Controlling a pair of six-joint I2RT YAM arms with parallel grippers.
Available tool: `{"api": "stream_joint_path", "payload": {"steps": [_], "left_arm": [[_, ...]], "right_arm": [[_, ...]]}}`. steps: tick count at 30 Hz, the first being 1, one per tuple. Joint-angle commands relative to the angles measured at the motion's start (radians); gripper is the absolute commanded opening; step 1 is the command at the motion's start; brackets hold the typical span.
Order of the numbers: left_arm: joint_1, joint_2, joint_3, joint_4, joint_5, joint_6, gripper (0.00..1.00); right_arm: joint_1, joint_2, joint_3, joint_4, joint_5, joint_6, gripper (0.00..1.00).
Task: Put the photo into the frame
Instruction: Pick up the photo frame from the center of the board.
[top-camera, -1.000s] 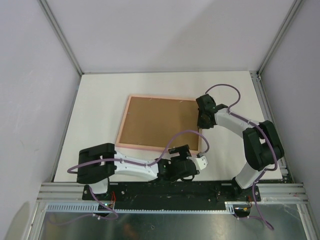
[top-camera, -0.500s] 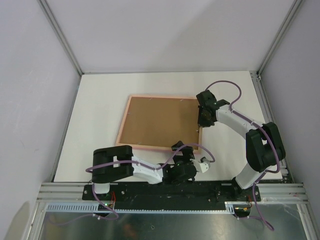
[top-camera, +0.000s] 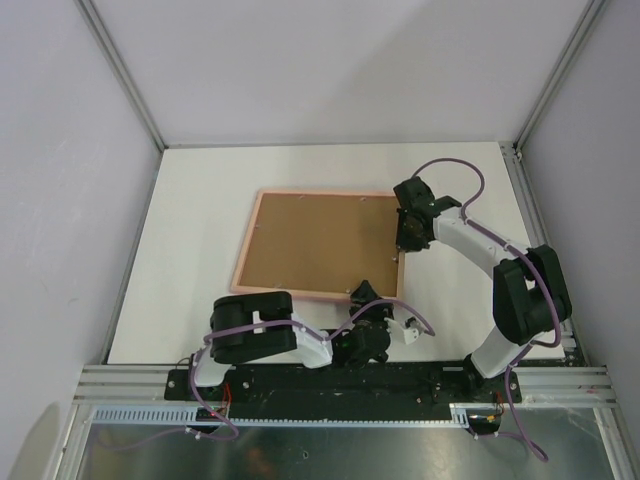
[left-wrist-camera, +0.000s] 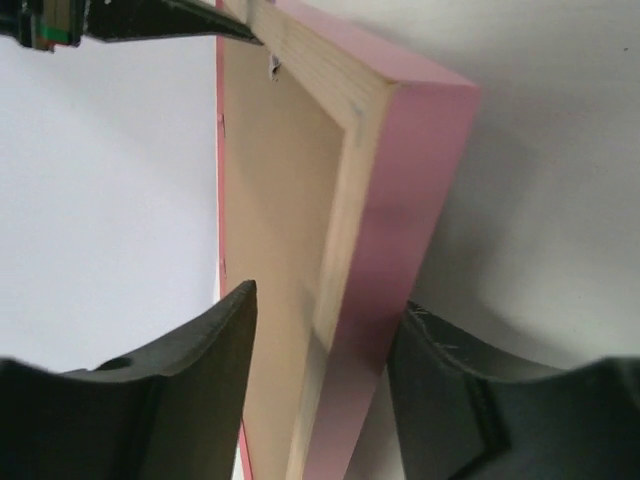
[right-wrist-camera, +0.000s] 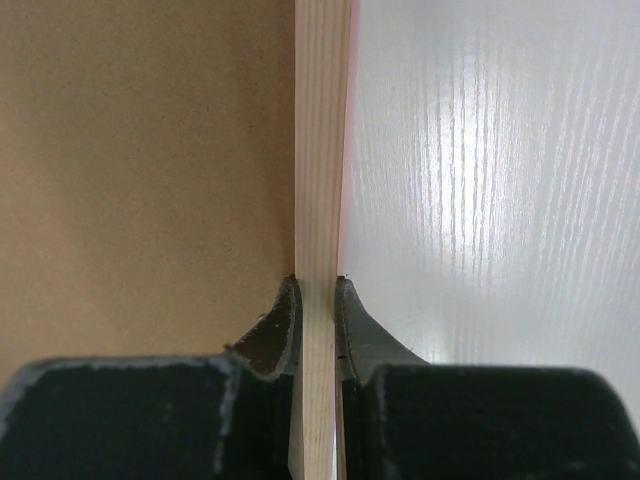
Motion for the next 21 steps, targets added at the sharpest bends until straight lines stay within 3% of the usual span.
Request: {"api": "stream_joint_path", "payload": {"steps": [1, 5, 7, 9, 12, 14, 21], "left_arm": [[0.023, 0.017, 0.016, 0.153, -0.053, 0.097, 0.47], [0.026, 0.024, 0.024, 0.181, -0.065, 0.127, 0.11], [0.027, 0.020, 0.026, 0.206, -0.074, 0.153, 0.03], [0.027, 0.005, 0.029, 0.235, -0.085, 0.187, 0.01], [0.027, -0.026, 0.041, 0.280, -0.102, 0.244, 0.00], [0.028, -0.053, 0.053, 0.309, -0.110, 0.283, 0.00], [0.050, -0.178, 0.091, 0.395, -0.108, 0.402, 0.00]], "right_arm": [[-0.007, -0.059, 0.063, 0.015, -0.040, -0.011, 0.00], [-0.009, -0.063, 0.063, 0.013, -0.040, -0.013, 0.00], [-0.009, -0.074, 0.063, 0.012, -0.039, -0.014, 0.00], [-0.010, -0.093, 0.065, 0.011, -0.034, -0.015, 0.09], [-0.012, -0.144, 0.082, 0.001, -0.020, -0.017, 0.37], [-0.012, -0.194, 0.102, -0.008, 0.000, -0.015, 0.49], [-0.019, -0.457, 0.142, 0.003, 0.185, 0.005, 0.62]]}}
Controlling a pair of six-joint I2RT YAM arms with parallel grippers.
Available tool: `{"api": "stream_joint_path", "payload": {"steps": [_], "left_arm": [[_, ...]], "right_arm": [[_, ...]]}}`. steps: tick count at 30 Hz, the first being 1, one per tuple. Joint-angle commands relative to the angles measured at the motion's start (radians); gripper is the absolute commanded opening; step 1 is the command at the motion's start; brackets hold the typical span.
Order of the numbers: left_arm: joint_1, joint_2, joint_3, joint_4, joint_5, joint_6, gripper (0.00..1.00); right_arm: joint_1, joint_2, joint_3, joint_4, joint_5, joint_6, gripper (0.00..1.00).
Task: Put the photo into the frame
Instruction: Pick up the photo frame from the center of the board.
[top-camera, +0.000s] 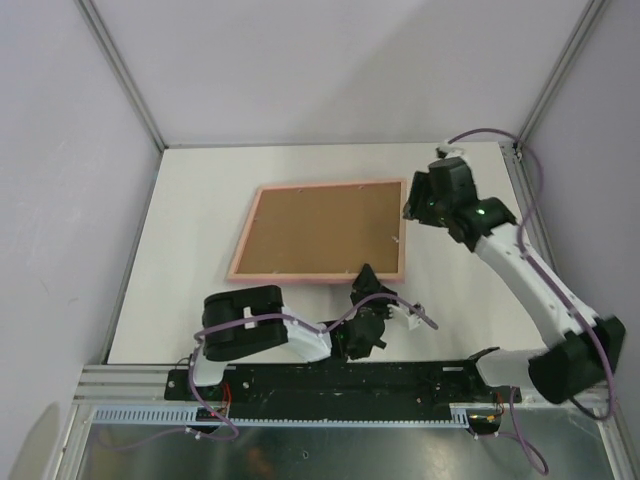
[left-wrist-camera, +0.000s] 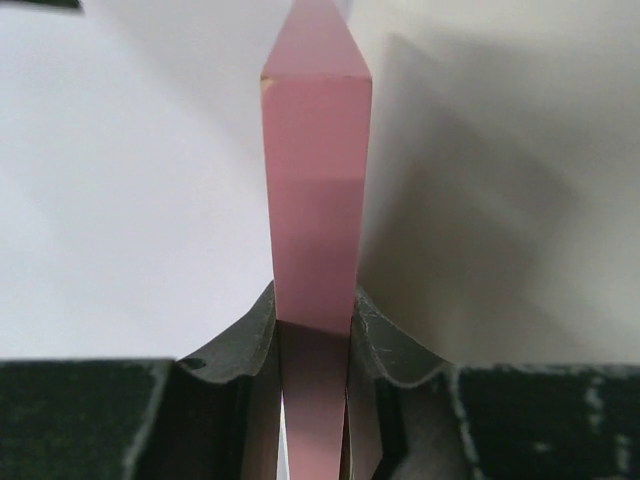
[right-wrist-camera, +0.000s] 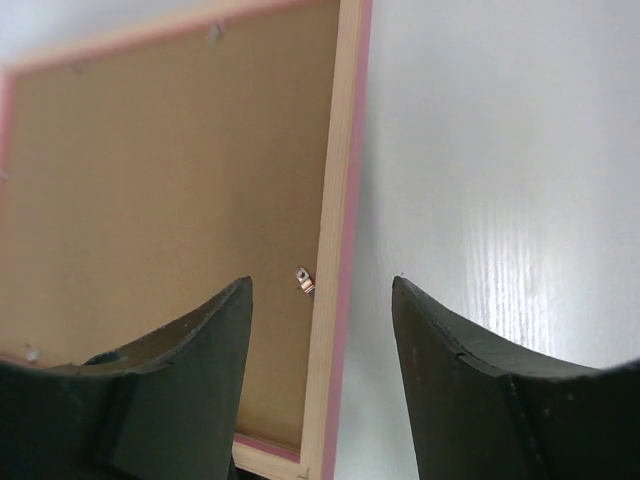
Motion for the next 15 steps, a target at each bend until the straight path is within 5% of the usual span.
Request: {"api": "stream_joint_path", "payload": {"steps": [1, 9, 15], "left_arm": [[0.024, -0.185, 0.081, 0.199, -0.053, 0.113, 0.00], [0.042, -0.357, 0.260, 0.178, 0.004, 0.184, 0.00], [0.042, -0.456, 0.372, 0.021, 0.040, 0.065, 0.00]], "right_arm": [[-0.011, -0.194, 0.061, 0.016, 0.166, 0.022, 0.63], [-0.089, -0.331, 0.045, 0.026, 0.279, 0.039, 0.64], [-0.187, -0.344, 0.007, 0.031, 0.213, 0.043, 0.64]]}}
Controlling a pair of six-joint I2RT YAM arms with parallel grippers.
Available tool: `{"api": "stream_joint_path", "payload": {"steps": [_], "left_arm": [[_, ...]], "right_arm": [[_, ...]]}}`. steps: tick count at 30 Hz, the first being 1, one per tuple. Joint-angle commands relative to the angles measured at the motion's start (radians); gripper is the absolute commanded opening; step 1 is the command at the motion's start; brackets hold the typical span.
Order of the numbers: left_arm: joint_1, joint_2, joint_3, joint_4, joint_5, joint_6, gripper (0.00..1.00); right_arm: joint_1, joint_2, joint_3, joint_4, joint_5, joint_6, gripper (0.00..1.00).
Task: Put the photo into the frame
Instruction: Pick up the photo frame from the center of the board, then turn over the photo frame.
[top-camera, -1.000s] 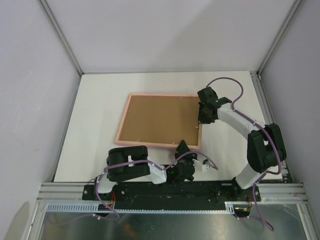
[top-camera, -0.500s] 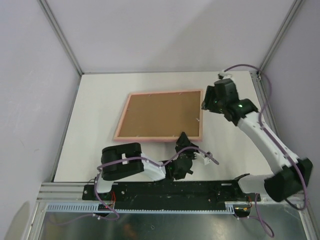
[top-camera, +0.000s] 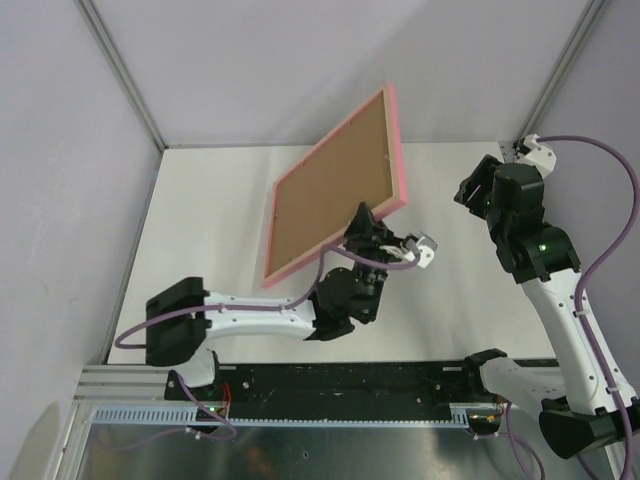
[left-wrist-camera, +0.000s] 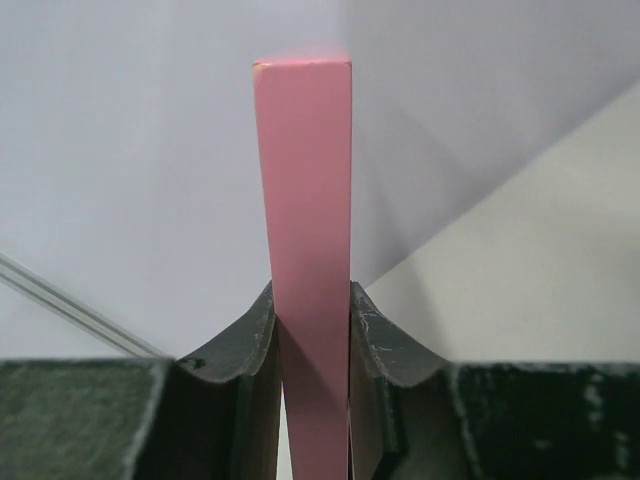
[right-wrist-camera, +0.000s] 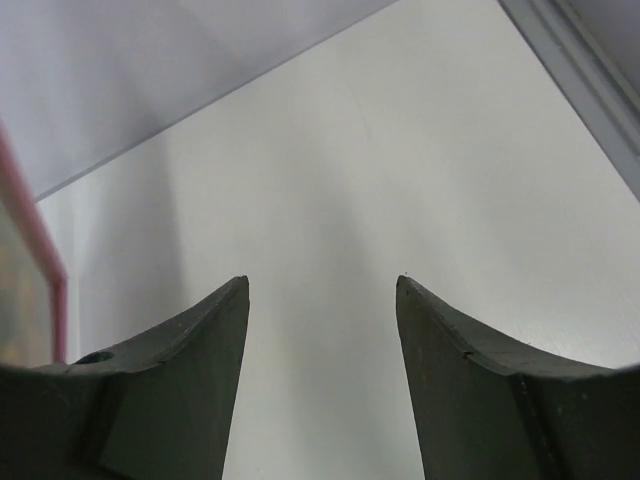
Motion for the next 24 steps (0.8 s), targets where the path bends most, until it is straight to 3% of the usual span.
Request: {"api": "stream_joint_path", "payload": {"steps": [1, 7, 12, 19, 24], "left_arm": [[0.000, -0.144, 0.121, -0.075, 0.082, -0.010, 0.00], [0.001, -0.239, 0.233, -0.299, 0.152, -0.233, 0.00], [0.054, -0.315, 0.356, -0.608, 0.314, -0.565, 0.00], [0.250, -0.346, 0.532, -0.925, 0.577, -0.965, 0.00], [0.482, -0.316, 0.609, -1.065, 0.768, -1.223, 0.00]], "right_arm": [[-0.066, -0.003, -0.032, 0.018, -0.028, 0.023, 0.64], [-0.111, 0.004, -0.100, 0.054, -0.104, 0.046, 0.64], [-0.122, 0.034, -0.133, 0.067, -0.142, 0.057, 0.63], [-0.129, 0.076, -0.170, 0.096, -0.200, 0.066, 0.62], [-0.131, 0.113, -0.192, 0.117, -0.241, 0.070, 0.61]]}}
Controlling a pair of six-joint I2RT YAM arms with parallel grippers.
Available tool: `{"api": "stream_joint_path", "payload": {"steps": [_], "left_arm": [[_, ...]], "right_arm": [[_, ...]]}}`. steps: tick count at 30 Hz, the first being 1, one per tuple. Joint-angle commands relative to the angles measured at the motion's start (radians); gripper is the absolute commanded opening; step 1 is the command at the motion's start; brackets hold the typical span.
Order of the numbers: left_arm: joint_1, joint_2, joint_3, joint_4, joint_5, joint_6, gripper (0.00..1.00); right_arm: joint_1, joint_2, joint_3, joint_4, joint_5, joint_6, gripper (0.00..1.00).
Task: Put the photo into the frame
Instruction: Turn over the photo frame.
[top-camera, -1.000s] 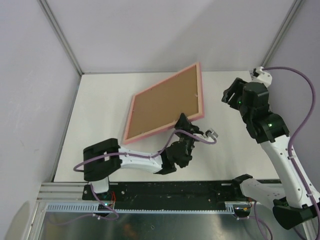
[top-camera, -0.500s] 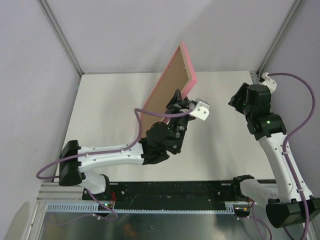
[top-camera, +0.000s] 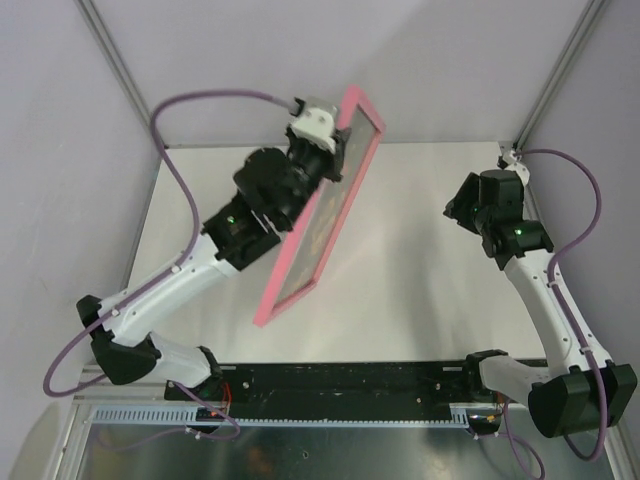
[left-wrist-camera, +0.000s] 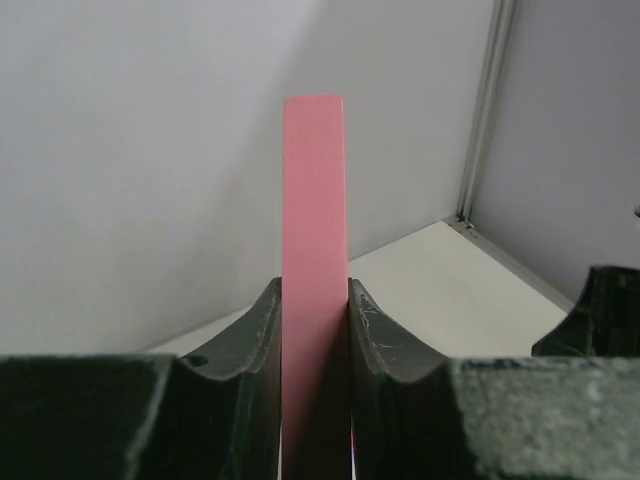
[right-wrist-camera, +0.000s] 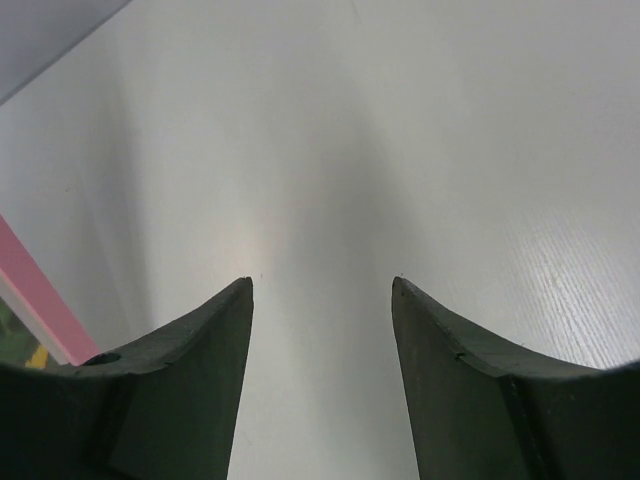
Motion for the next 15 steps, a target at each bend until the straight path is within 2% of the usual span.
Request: {"api": "stream_joint_path", "payload": {"steps": [1, 8, 15], "left_arm": [[0.209, -0.026, 0.112, -0.073, 0.297, -0.312, 0.00], [0.585, 0.070, 0.037, -0.114, 0.691, -0.706, 0.00], [0.859, 0.192, -0.097, -0.017, 0.967, -0.906, 0.00]], "right_arm": [[-0.006, 0.027, -0.017, 0.057, -0.051, 0.016, 0.61], [-0.005, 0.060, -0.058, 0.078, -0.101, 0.014, 0.60], [-0.005, 0.105, -0.108, 0.135, -0.187, 0.021, 0.59]]}}
